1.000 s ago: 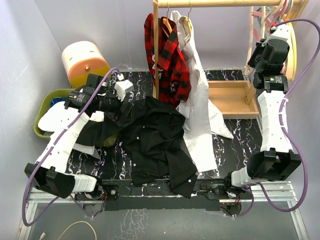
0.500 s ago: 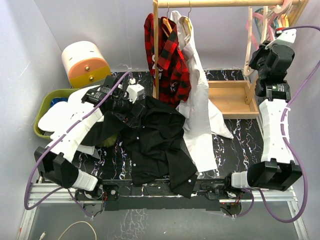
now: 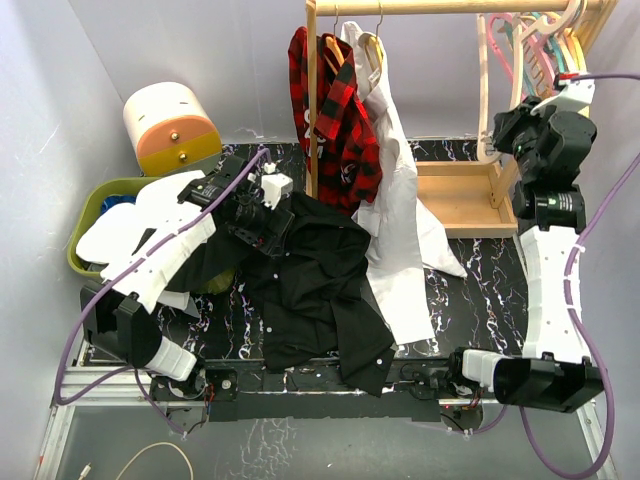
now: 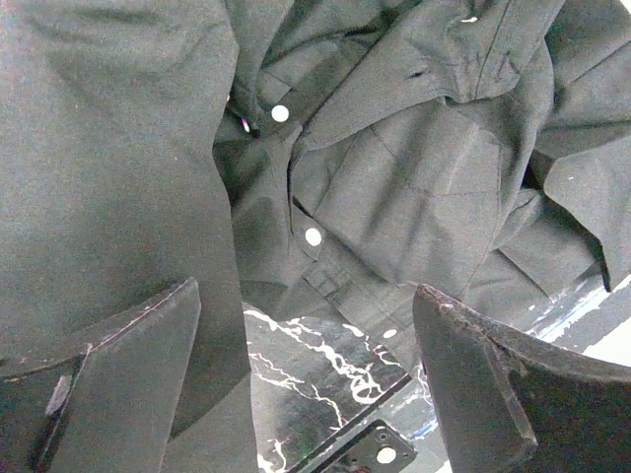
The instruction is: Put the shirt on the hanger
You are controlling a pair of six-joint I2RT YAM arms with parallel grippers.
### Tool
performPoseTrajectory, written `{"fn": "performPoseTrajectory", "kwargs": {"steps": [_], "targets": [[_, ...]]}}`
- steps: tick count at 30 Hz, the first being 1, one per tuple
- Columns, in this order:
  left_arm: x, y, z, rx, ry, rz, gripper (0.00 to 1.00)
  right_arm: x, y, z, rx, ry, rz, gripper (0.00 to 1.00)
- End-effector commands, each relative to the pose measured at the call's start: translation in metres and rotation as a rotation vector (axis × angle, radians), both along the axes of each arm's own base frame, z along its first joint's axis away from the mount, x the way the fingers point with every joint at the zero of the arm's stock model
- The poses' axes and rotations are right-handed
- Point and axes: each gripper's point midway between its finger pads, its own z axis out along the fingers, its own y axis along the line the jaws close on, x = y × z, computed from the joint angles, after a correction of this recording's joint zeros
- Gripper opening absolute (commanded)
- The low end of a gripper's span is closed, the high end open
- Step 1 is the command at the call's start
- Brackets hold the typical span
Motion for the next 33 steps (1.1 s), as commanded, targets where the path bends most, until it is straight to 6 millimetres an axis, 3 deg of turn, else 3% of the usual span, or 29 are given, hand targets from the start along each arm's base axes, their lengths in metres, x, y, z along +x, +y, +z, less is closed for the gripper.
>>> {"fn": "performPoseTrajectory", "kwargs": {"steps": [1,5,9,17,23,28,33], "targets": [[0.007,-0.011,0.003,0.02,-0.047,-0.003,0.86,-0.031,0.023,0.026,0.043,-0.122,0.064,0.08],[0.006,-0.037,0.006,0.017,-0.048,-0.077,0.84,-0.057,0.037,-0.004,0.079,-0.06,0.057,0.08],[0.025,-0.042,-0.001,0.061,-0.112,-0.058,0.84,-0.09,0.04,-0.026,0.063,-0.022,0.017,0.08],[0.087,0.008,-0.019,0.296,-0.321,0.092,0.76,-0.139,0.052,-0.038,0.039,0.032,0.045,0.08],[0.13,0.047,-0.025,0.336,-0.308,0.196,0.73,-0.152,0.056,-0.046,0.022,0.057,0.068,0.08],[0.155,0.053,-0.032,0.363,-0.323,0.185,0.73,-0.157,0.073,-0.051,0.002,0.055,0.169,0.08],[0.182,0.051,-0.049,0.387,-0.309,0.202,0.73,-0.186,0.111,-0.026,-0.013,-0.059,0.405,0.08]]}}
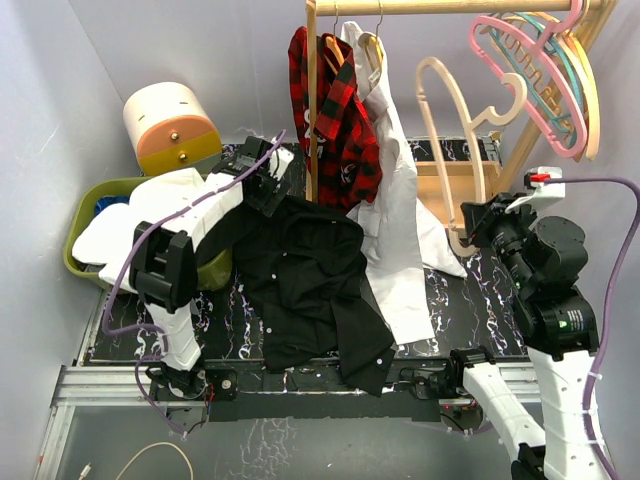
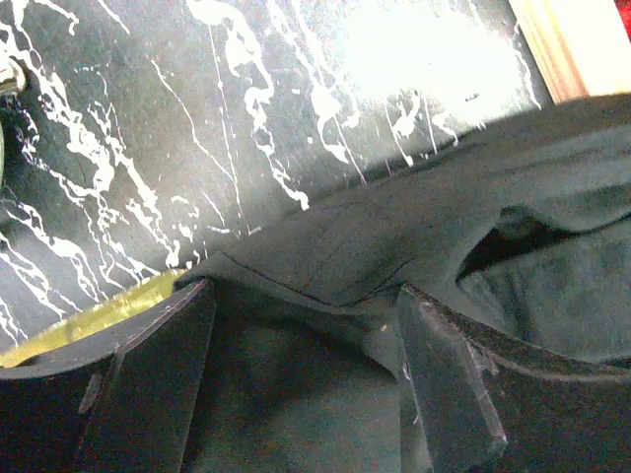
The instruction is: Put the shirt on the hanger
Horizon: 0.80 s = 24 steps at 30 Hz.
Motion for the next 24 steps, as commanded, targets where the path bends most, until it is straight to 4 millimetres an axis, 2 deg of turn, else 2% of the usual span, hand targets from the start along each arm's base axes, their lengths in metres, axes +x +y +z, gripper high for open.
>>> {"fn": "performPoseTrajectory", "kwargs": {"steps": [1,3,5,7,8,10,13,16,18,20,24], "targets": [[0.031,0.005,-0.001,0.033,-0.031,0.033,0.73,-0.033,0.032,0.048,0.005,-0.201,0.206,0.08],[0.039,0.001,0.001,0.015,-0.026,0.045,0.78,-0.041,0.028,0.056,0.006,-0.218,0.189,0.08],[0.044,-0.006,0.01,-0.02,-0.022,0.052,0.86,-0.046,0.024,0.063,-0.008,-0.219,0.171,0.08],[0.046,-0.013,0.031,-0.068,-0.03,0.06,0.96,-0.051,0.018,0.069,-0.011,-0.214,0.146,0.08],[0.043,-0.017,0.041,-0.092,-0.028,0.062,0.97,-0.054,0.015,0.071,-0.009,-0.215,0.129,0.08],[0.034,-0.021,0.06,-0.143,-0.009,0.076,0.97,-0.061,0.009,0.075,0.001,-0.219,0.096,0.08],[0.003,-0.028,0.085,-0.235,0.034,0.073,0.97,-0.075,0.004,0.075,0.013,-0.233,0.076,0.08],[-0.026,-0.024,0.107,-0.294,0.011,0.092,0.97,-0.087,0.004,0.071,0.015,-0.227,0.083,0.08],[-0.052,-0.029,0.113,-0.337,0.043,0.059,0.97,-0.092,0.01,0.064,0.014,-0.192,0.119,0.08],[-0.077,-0.039,0.106,-0.368,0.093,0.0,0.96,-0.096,0.016,0.057,0.047,-0.154,0.146,0.08],[-0.102,-0.061,0.074,-0.274,0.07,-0.076,0.87,-0.111,0.025,0.044,0.132,-0.117,0.189,0.08]]}}
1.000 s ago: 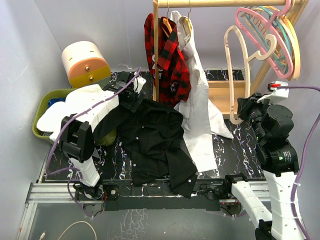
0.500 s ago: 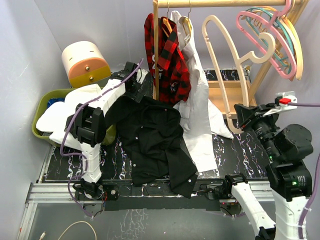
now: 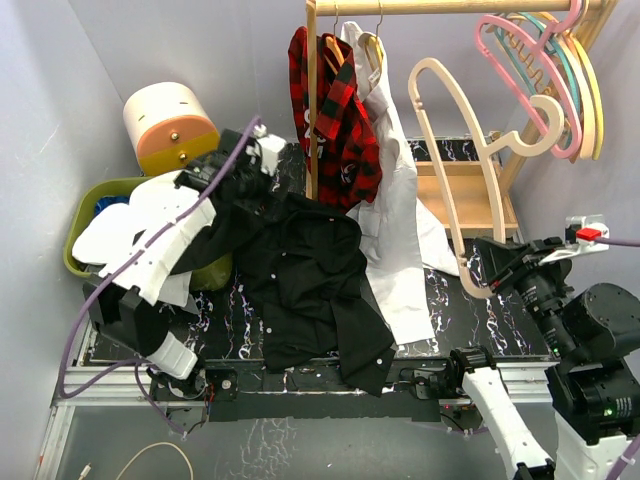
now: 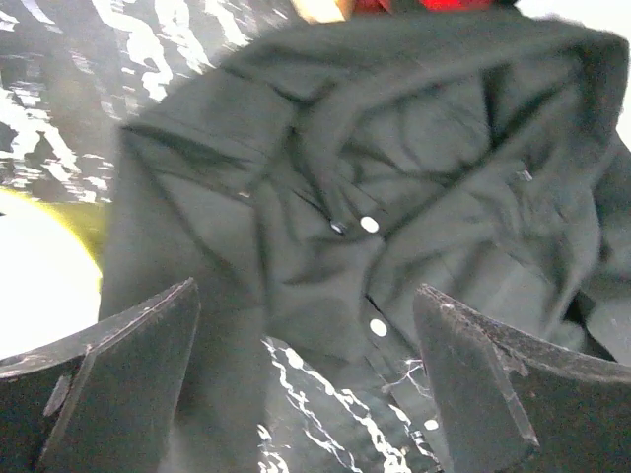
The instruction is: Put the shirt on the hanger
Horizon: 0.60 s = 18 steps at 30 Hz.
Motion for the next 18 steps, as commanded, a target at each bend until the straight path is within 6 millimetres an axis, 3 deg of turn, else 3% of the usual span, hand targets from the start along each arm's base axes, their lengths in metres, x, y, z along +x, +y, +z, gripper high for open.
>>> {"fn": "performPoseTrajectory", "kwargs": {"steps": [1,4,11,18], "targets": [[-0.037,-0.036,-0.045,0.057,0.065,-0.101,0.86,-0.026,0.011,0.0,0.101,0.006,0.061,0.08],[-0.03,-0.048,-0.069,0.065,0.101,-0.084,0.79,-0.037,0.011,-0.004,0.127,0.028,0.059,0.08],[0.005,-0.048,-0.113,0.145,0.064,-0.021,0.64,-0.074,0.018,0.007,0.138,0.028,0.127,0.08],[0.007,-0.046,-0.141,0.182,0.059,-0.061,0.57,-0.081,0.013,-0.008,0.132,0.085,0.098,0.08]]}}
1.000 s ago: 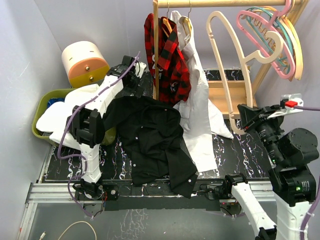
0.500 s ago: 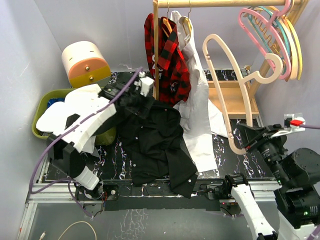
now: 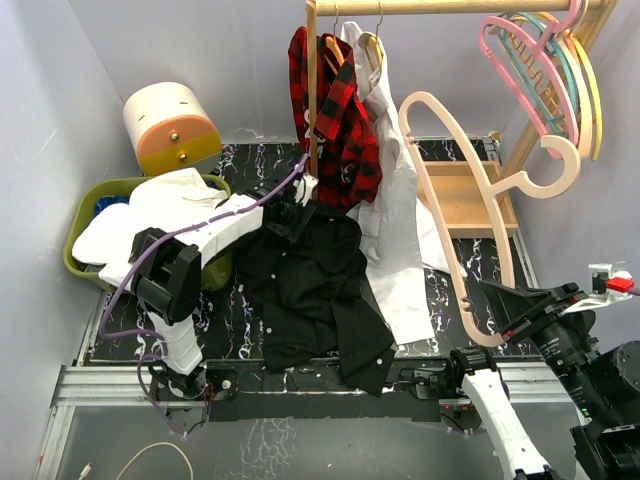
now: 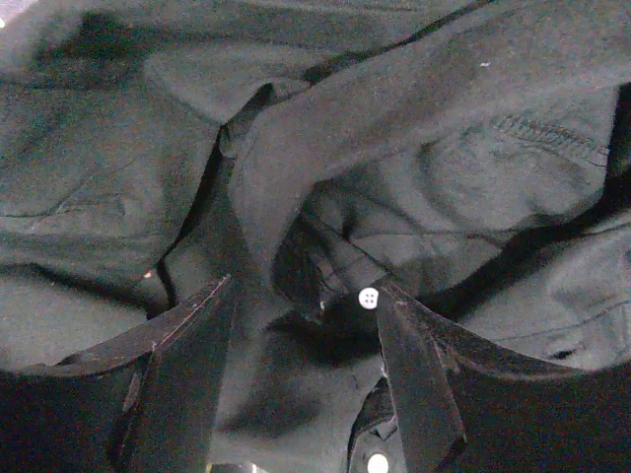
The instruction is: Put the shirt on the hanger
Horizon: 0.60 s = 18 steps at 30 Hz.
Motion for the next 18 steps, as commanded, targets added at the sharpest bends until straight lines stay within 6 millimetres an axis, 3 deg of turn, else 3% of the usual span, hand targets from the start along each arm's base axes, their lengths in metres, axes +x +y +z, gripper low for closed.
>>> {"fn": "performPoseTrajectory", "kwargs": {"steps": [1,8,9,11,12,16,18], "targets": [[0.008,0.003,-0.005,0.016,-0.065,-0.023,0.57,-0.001,0.002,-0.008,0.012,0.02,0.008,0.08],[0.01,0.003,-0.029,0.041,-0.047,-0.051,0.52,0.013,0.016,-0.017,0.014,0.045,0.083,0.08],[0.012,0.004,-0.031,0.052,-0.049,-0.052,0.43,0.013,0.019,-0.015,0.011,0.039,0.101,0.08],[0.014,0.004,-0.03,0.067,-0.048,-0.065,0.1,0.008,0.024,-0.005,0.003,0.003,0.144,0.08],[0.014,0.004,-0.027,0.071,-0.044,-0.07,0.0,0.003,0.029,0.002,-0.002,-0.018,0.179,0.08],[0.019,0.0,0.012,0.03,-0.102,-0.065,0.0,-0.022,0.031,0.018,0.011,-0.039,0.226,0.08],[0.021,0.001,0.036,0.009,-0.154,-0.059,0.0,-0.035,0.039,0.011,0.031,0.002,0.294,0.08]]}}
